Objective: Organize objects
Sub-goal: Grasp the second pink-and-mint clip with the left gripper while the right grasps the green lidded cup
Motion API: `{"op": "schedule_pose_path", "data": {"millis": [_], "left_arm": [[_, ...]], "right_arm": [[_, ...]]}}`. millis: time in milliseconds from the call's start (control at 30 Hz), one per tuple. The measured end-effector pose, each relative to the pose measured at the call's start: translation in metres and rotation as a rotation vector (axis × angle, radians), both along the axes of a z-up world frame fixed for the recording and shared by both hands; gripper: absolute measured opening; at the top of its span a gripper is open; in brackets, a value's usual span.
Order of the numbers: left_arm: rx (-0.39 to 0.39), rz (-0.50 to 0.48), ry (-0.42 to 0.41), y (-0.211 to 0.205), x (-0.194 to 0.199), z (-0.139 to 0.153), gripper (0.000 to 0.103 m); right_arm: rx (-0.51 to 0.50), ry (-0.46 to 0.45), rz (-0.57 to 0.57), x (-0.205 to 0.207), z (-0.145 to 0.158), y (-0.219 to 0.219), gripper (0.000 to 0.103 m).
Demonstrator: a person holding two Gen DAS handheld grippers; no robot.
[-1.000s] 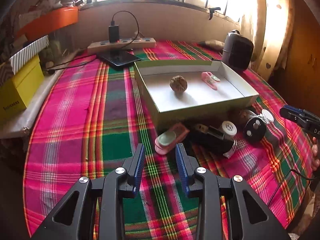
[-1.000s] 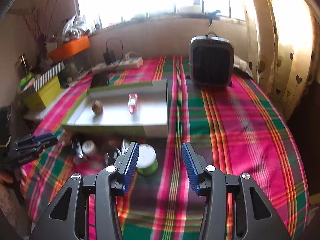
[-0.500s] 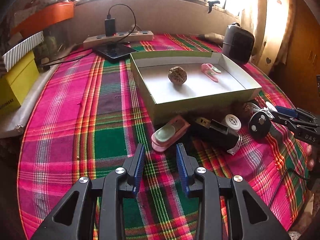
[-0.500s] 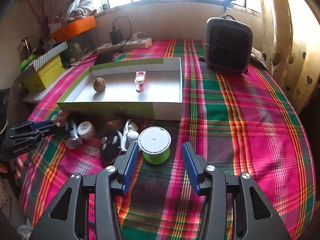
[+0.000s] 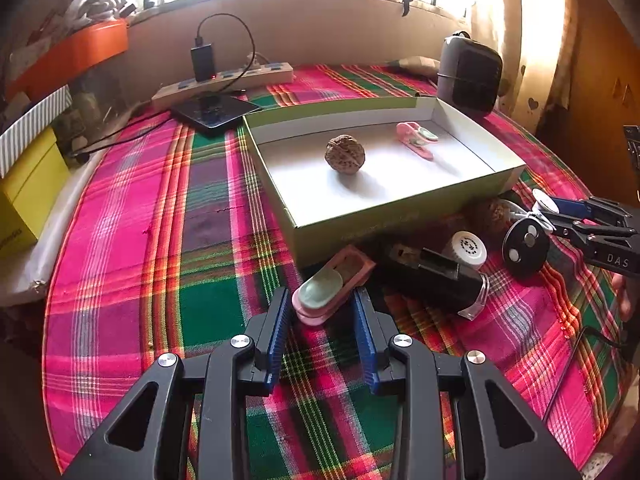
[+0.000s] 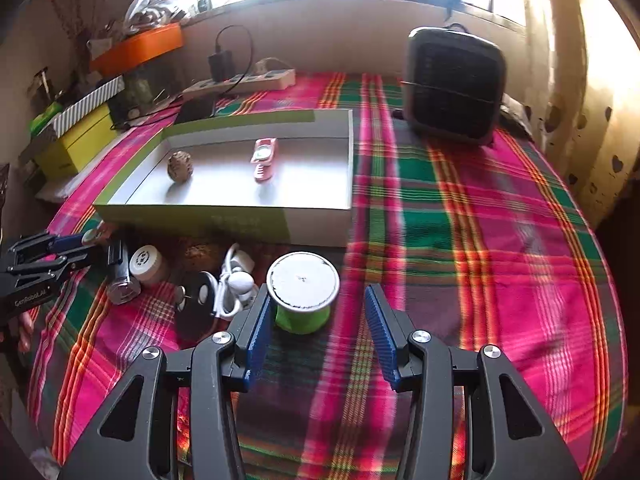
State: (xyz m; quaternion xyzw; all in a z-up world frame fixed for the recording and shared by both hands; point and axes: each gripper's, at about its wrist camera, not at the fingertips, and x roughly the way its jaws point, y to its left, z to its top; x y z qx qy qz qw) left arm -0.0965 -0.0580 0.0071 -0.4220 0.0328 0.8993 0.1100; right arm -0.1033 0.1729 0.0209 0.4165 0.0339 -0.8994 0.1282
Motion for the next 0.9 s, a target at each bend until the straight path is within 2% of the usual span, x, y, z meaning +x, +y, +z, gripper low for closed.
{"op": "schedule_pose_path", "data": {"millis": [200,567,667,767,900], "left_arm": [[-0.011,-0.005,0.002,0.003,-0.006,0.000,0.030],[-0.018,-0.025,0.005,0.010,-0.008,0.000,0.030],[-0.014,-0.029,0.005,0.010,-0.006,0.000,0.026],[0.000,-0.033,0.005,0.010,-0.003,0.001,0.022],[-0.006,-0.043,0.005,0.012,0.003,0.000,0.018]], "right_arm": [[-0.038,-0.038,-0.014,-0.010,-0.006,0.002,0.046],[-0.041,-0.037,-0.033,-0.014,-0.005,0.006,0.046],[-0.041,-0.036,-0.034,-0.014,-0.005,0.006,0.046],[-0.045,-0.033,-0.031,-0.013,-0.005,0.006,0.033],[-0.050,-0.033,-0.025,-0.013,-0.004,0.007,0.033]]}}
